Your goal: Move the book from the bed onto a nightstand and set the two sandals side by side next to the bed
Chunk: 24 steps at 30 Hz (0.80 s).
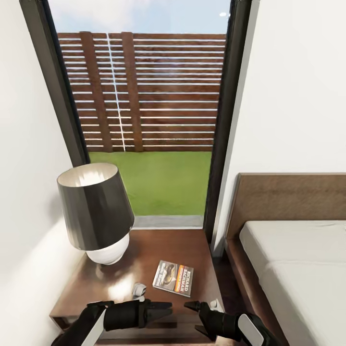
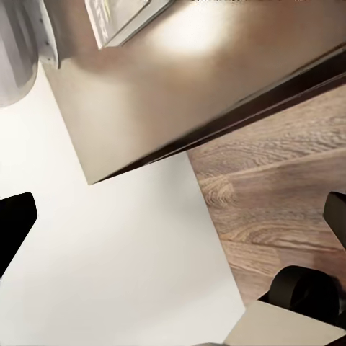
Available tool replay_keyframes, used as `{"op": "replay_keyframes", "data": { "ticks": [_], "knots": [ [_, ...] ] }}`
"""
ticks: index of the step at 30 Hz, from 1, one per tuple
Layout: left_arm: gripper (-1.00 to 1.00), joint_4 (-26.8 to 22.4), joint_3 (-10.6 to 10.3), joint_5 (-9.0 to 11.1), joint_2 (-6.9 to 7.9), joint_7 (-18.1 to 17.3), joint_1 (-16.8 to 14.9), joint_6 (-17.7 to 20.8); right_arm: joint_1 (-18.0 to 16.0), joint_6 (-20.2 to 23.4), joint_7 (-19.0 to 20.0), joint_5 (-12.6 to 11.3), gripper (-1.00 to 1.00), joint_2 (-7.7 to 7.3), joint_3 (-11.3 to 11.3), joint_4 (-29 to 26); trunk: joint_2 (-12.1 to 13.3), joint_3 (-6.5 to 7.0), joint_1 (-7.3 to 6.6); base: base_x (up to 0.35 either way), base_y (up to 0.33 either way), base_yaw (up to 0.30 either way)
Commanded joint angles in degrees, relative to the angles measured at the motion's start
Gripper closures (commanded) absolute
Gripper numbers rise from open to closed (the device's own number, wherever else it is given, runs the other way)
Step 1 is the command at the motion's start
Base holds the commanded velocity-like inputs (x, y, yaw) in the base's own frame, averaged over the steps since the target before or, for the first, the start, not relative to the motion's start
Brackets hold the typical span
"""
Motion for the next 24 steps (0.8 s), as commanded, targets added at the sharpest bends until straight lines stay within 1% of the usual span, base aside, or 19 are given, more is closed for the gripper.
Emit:
{"op": "replay_keyframes", "data": {
  "ticks": [1, 24],
  "knots": [
    [-1.0, 0.0, -0.2, 0.5, 0.07, 0.0, 0.0, 0.6, 0.0, 0.1, 0.1, 0.0, -1.0, -0.02, 0.1, 0.0, 0.4, 0.13, -0.24, 0.0, 0.0, 0.0],
    [-1.0, 0.0, -0.2, 0.5, 0.07, 0.0, 0.0, 0.6, 0.0, 0.1, 0.2, 0.0, -1.0, -0.02, 0.2, -0.1, 9.6, 4.26, -5.29, 0.0, 0.0, 0.0]
  ]
}}
